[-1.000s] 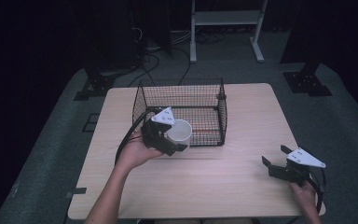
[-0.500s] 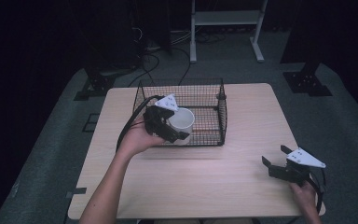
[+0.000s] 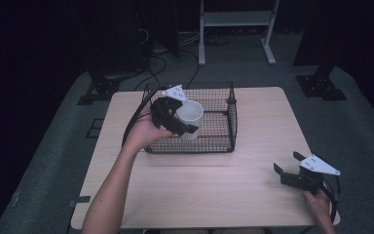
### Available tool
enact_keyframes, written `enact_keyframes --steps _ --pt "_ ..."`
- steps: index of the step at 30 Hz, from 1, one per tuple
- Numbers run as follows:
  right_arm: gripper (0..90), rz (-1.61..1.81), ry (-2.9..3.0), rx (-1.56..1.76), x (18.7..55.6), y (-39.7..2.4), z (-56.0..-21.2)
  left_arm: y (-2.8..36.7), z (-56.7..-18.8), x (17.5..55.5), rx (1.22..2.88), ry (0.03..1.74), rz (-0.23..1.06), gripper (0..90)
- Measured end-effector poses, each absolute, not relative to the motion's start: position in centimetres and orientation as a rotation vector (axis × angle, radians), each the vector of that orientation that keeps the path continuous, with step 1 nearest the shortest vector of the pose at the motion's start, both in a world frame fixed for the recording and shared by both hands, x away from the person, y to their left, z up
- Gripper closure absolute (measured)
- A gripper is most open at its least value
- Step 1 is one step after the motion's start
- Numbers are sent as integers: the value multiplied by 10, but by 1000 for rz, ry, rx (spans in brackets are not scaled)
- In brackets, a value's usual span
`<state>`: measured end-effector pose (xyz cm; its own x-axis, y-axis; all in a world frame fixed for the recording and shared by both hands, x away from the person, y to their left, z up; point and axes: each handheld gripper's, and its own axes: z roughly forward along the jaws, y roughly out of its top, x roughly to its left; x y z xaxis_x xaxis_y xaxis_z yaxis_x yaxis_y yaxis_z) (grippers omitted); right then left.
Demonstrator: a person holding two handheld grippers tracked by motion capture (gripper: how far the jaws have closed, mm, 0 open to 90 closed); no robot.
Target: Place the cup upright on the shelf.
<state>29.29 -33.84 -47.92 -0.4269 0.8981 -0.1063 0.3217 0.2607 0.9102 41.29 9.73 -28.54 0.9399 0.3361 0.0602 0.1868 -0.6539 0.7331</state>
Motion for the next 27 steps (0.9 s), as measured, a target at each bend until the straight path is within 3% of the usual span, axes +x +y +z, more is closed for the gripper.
enact_keyframes --steps 27 --pt "131 1157 1890 1108 293 -339 -479 91 -298 459 2320 459 269 210"
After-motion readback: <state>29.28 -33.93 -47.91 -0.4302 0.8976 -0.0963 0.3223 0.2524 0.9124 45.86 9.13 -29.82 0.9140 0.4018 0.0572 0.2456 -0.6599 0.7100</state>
